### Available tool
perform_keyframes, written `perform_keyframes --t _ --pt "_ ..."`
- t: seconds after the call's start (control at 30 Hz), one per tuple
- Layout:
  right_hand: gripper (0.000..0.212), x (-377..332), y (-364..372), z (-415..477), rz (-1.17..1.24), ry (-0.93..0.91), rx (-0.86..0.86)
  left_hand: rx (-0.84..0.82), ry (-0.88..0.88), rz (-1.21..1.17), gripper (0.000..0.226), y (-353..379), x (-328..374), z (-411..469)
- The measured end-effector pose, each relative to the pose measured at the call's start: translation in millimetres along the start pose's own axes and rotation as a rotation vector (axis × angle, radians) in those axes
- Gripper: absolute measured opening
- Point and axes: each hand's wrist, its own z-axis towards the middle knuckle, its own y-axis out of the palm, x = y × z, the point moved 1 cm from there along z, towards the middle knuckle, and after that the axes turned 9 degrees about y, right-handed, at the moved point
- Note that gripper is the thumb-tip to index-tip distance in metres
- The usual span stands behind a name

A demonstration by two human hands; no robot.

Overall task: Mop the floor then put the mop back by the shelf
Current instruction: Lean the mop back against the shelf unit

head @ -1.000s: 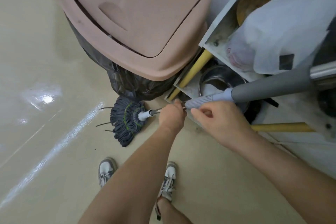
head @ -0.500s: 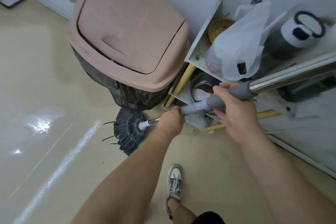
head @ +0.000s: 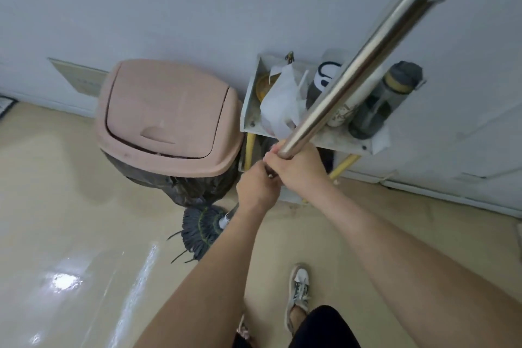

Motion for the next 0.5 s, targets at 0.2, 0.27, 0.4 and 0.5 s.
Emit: perform_keyframes --t 0.2,0.27,0.4,0.5 --pt "0.008 35.3 -76.7 7.2 0.059 0.127 0.169 -0.118 0.077 -0.030 0.027 52.7 58.9 -4.7" --pt "0.012 53.0 -108.3 9.2 0.056 0.161 0.195 -0.157 0.090 -0.049 0.026 79.4 80.7 -7.8" --pt "0.009 88.3 -182.7 16.6 0.055 0.159 0.233 -0.219 0.135 -0.070 0.029 138.3 135.7 -10.5" --pt "0.010 112.8 -244.2 35.6 -0.003 0.138 0.216 -0.245 0.167 -0.120 0.032 181.3 185.5 -7.8"
